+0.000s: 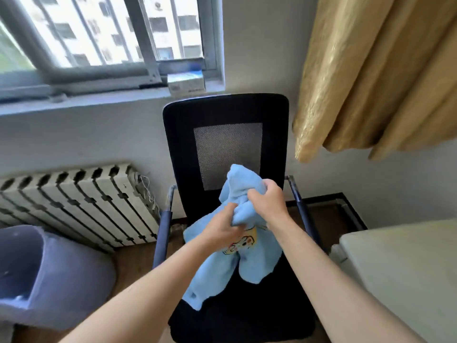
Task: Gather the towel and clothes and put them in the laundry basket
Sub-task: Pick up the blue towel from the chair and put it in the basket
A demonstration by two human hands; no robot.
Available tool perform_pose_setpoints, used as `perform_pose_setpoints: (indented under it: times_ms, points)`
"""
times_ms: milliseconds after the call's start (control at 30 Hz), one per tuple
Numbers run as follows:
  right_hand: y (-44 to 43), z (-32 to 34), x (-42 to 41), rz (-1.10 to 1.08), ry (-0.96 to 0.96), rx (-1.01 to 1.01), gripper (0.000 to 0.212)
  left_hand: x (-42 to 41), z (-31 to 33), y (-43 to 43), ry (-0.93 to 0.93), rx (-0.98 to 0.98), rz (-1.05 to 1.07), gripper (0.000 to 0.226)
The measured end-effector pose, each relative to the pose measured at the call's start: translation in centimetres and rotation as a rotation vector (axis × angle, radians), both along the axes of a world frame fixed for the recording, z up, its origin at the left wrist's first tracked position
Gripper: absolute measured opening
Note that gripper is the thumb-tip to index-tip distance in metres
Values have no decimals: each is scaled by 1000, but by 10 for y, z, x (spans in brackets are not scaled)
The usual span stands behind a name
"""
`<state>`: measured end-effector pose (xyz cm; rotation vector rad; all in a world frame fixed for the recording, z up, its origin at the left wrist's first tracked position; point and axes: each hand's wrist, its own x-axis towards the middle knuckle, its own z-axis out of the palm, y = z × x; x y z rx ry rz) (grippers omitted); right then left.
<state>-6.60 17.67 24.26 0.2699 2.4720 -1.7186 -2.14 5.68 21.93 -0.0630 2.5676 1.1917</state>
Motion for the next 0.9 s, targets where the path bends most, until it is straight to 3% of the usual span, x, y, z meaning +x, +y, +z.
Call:
perform_pose_setpoints:
  times_ms: [133,367,533,667,767,900]
  points:
    - [8,89,4,38,137,-9,35,1,84,-4,233,-64,2,15]
    - [17,214,23,161,350,-60,37,20,227,-16,510,83,75,40]
    - [22,268,37,208,374,-159,43,31,298,-25,616,233,164,17]
    - [30,287,49,421,252,-222,50,43,337,-25,680,332,222,16]
    - [34,288,55,535,149,-90,50,51,357,-24,699,434,279,19]
    - [25,280,55,483,219,51,15,56,370,-30,679,556,314,19]
